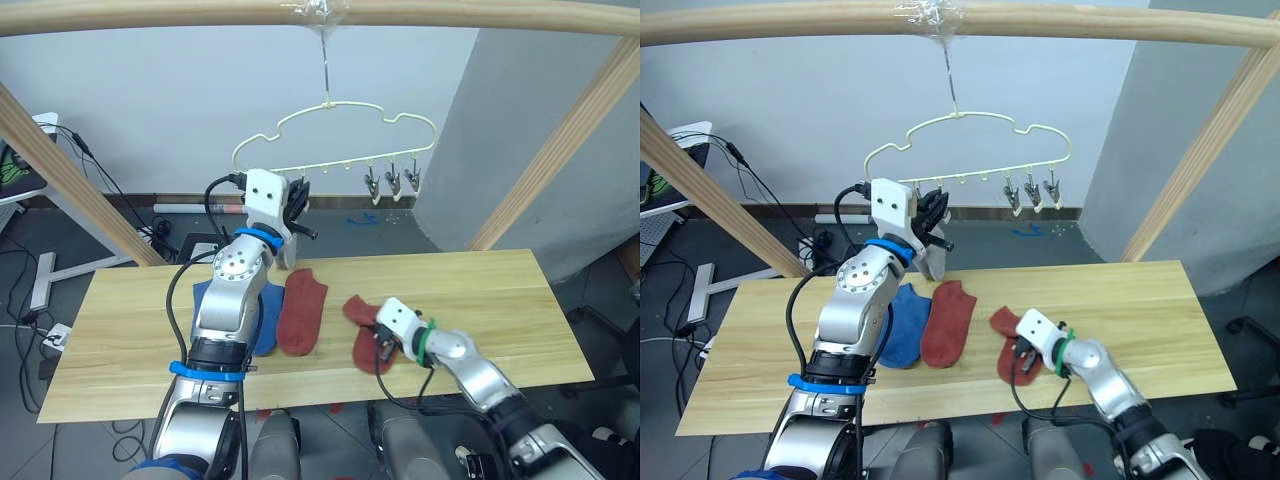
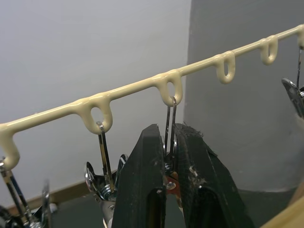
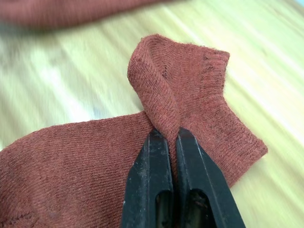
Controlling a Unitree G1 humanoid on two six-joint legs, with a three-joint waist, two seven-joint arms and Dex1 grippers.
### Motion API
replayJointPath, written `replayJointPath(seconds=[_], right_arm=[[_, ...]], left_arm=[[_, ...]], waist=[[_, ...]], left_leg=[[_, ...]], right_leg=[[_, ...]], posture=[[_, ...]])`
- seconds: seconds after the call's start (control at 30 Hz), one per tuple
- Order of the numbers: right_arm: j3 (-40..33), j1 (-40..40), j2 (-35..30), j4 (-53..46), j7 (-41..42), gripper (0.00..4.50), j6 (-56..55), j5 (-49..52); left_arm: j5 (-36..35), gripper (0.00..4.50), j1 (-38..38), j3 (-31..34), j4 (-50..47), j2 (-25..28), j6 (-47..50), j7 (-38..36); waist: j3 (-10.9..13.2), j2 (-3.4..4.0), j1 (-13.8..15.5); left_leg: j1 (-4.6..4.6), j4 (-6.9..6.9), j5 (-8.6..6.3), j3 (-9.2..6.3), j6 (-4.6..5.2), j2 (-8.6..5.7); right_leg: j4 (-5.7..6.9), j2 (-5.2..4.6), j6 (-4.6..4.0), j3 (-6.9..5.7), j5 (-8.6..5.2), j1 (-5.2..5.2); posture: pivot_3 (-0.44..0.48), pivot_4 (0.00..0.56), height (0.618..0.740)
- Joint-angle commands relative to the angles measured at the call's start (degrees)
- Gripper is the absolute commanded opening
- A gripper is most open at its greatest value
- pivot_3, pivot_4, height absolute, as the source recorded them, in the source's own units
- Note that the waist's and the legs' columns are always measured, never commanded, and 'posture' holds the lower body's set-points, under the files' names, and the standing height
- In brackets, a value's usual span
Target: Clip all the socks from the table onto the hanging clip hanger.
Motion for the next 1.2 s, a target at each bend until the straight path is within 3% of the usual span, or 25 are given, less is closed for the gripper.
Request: replayJointPath(seconds=[0.03,0.1,0.23,0.4,0.57,1.2], right_arm=[[-1.68,1.05,-2.27,-8.19,0.55,0.02,-2.54,-0.86],[-1.99,1.33,-3.02,-11.06,-0.18,0.02,-4.48,-1.4],[-2.96,3.98,-3.23,-22.81,-2.13,0.02,-8.2,-2.46],[-3.74,4.83,-1.16,-29.53,-6.25,0.02,-9.07,-4.79],[-4.46,4.44,0.96,-31.96,-9.27,0.02,-8.55,-6.02],[-6.34,-0.57,5.84,-29.5,-10.79,0.02,-7.05,-5.69]], left_arm=[[-6.58,0.07,0.11,3.37,-1.04,-0.7,10.41,-0.43],[-10.61,0.07,-0.74,6.09,-1.3,-1.4,15.57,0.64],[-31.37,0.07,-5.37,19.88,1.56,-4.85,35.86,5.48],[-43.73,0.07,-6.32,26.84,2.15,-4.04,47.11,8.96],[-50.07,0.07,-7.53,29.79,3.47,-4.25,48.92,13.45],[-59.61,0.07,-5.24,25.18,-0.78,-2.95,48.93,17.05]], waist=[[0.0,0.0,-0.35],[0.0,0.0,-0.53],[0.0,-0.01,-0.6],[0.0,-0.02,-0.85],[0.01,-0.03,-0.81],[0.01,-0.04,-0.6]], left_leg=[[0.0,0.0,0.0,0.0,0.0,0.0],[0.04,0.0,0.0,0.03,0.0,0.01],[0.05,0.01,0.0,0.01,0.0,0.02],[0.0,-0.02,-0.04,0.02,-0.05,0.01],[0.0,-0.02,-0.04,0.01,-0.05,0.01],[-0.11,-0.13,-0.05,0.01,-0.08,0.01]], right_leg=[[0.0,0.0,0.0,0.0,0.0,-0.01],[0.0,0.0,0.0,0.01,-0.01,-0.02],[0.01,0.02,0.01,-0.01,-0.02,-0.02],[-0.08,0.01,0.02,0.0,-0.05,-0.02],[-0.07,0.0,0.02,0.0,-0.05,-0.02],[-0.13,0.0,-0.04,0.0,-0.08,-0.14]], posture=[[-0.028,0.244,0.74],[-0.038,0.24,0.74],[-0.047,0.237,0.74],[-0.057,0.239,0.74],[-0.063,0.24,0.74],[-0.056,0.246,0.74]])
